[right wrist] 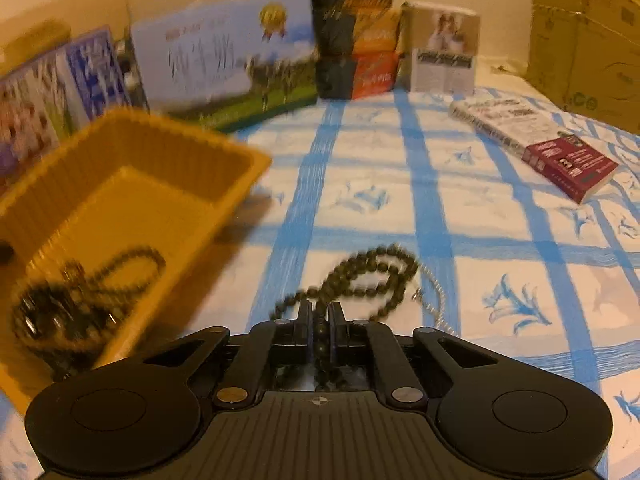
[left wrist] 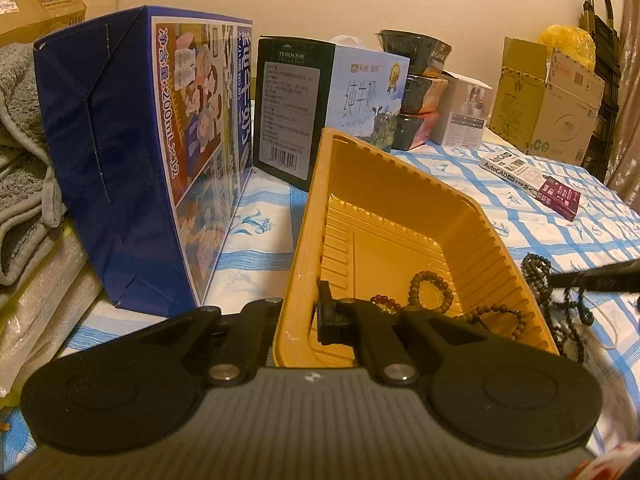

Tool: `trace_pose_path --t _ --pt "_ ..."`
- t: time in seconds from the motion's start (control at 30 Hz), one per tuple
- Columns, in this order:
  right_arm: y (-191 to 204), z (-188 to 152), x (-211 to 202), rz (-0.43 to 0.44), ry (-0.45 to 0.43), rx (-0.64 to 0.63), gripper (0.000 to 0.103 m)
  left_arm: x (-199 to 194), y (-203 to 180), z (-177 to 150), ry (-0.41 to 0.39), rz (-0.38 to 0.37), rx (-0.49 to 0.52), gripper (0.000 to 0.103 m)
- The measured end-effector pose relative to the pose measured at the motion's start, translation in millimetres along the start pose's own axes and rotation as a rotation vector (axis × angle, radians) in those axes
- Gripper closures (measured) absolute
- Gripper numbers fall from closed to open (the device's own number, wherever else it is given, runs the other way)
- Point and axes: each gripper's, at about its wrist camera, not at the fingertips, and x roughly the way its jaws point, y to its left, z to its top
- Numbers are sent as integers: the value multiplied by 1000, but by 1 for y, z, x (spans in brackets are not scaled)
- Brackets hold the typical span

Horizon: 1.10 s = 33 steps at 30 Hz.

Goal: Organize jewelry
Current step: 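Carry the dark green strand over the orange tray and open the right tool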

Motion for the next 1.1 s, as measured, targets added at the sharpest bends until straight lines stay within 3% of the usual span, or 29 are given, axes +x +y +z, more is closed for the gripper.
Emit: trace_pose_path --t 0.47,0.73,1.1 --pt "-19 61 -134 6 -268 77 96 -5 -4 2 -22 -10 -2 98" --pt "-7 103 -192 -12 -350 7 96 -6 -4 2 -25 -10 -1 98" --pt "14 143 -241 2 -414 -71 96 -7 -5 3 -29 -11 -2 98"
